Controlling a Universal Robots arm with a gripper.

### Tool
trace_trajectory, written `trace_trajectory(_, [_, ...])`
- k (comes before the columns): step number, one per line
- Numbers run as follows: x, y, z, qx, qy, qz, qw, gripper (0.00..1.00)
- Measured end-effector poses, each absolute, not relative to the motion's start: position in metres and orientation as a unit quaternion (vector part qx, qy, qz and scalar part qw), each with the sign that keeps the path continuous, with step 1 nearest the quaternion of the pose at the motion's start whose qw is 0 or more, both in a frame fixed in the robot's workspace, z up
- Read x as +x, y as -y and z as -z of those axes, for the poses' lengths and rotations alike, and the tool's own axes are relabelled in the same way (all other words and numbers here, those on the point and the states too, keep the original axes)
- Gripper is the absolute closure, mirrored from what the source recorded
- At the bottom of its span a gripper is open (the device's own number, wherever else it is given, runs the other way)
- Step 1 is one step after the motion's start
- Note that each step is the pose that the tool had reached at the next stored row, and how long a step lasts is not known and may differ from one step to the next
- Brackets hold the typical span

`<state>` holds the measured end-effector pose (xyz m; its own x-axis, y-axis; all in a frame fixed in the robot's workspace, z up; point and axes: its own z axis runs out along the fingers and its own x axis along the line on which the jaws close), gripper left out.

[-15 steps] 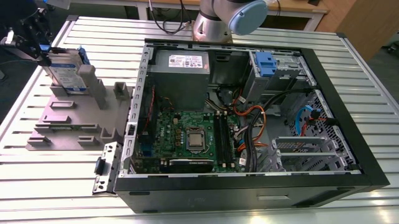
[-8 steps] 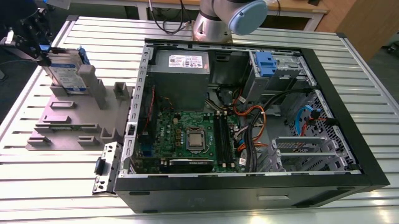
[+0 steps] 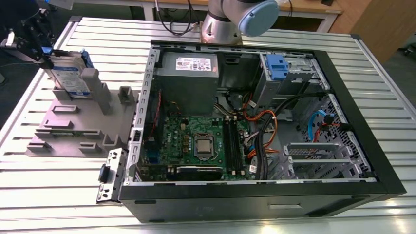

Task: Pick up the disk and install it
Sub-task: 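Pick up the disk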

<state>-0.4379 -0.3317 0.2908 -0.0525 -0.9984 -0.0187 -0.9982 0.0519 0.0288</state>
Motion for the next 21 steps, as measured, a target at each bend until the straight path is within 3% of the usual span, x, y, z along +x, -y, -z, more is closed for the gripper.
trace_trajectory(21, [-0.4383,0.3317,-0.2908,0.703,0.711,0.017,0.003,0.62])
